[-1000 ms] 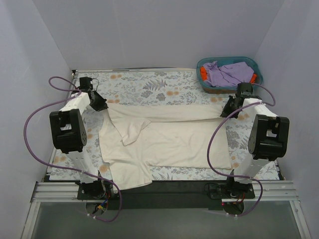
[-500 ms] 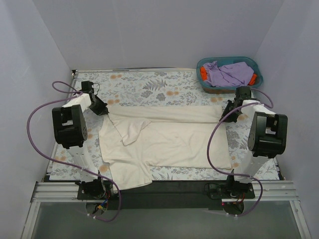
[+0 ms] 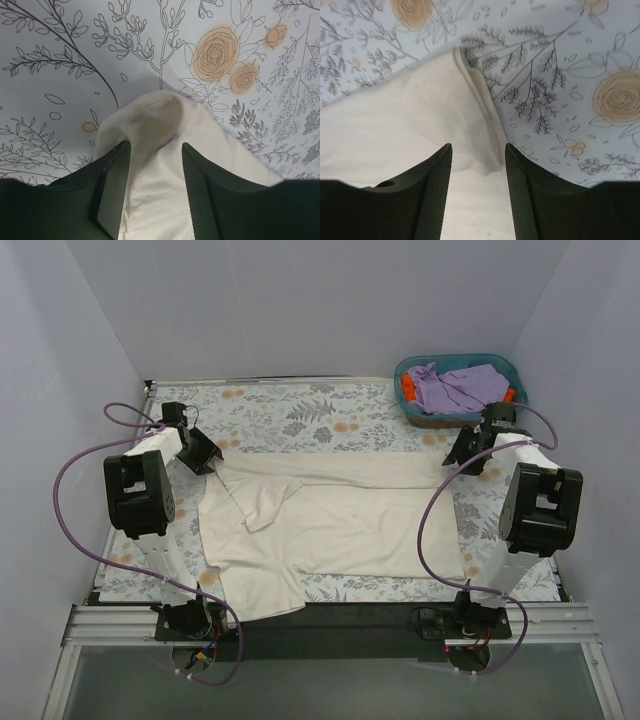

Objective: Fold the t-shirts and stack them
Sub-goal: Fold the tshirt

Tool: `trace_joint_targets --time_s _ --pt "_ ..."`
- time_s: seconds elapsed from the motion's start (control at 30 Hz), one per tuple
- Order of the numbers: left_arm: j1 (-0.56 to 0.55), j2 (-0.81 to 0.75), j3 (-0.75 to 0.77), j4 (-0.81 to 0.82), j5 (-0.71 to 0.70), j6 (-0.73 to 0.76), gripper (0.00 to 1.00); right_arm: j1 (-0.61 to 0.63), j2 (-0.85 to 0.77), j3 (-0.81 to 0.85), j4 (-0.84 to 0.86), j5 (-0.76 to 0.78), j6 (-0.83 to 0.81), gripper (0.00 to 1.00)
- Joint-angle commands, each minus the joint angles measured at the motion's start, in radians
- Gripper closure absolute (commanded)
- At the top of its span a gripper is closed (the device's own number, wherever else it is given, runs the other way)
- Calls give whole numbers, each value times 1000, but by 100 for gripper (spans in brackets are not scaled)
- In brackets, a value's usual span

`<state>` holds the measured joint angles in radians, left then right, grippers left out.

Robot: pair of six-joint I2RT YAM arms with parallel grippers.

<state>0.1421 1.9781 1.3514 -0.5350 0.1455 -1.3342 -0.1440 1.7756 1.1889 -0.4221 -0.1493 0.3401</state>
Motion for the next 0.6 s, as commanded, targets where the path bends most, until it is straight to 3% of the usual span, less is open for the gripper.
trace_joint_targets --time_s 0.0,0.23,0.57 --pt "8 -42 34 7 -6 7 56 -26 19 77 74 -42 -16 58" --pt "8 -9 46 21 11 3 58 -29 126 159 140 -131 -33 60" --pt "7 36 40 38 25 3 74 -29 234 181 190 -216 -65 60"
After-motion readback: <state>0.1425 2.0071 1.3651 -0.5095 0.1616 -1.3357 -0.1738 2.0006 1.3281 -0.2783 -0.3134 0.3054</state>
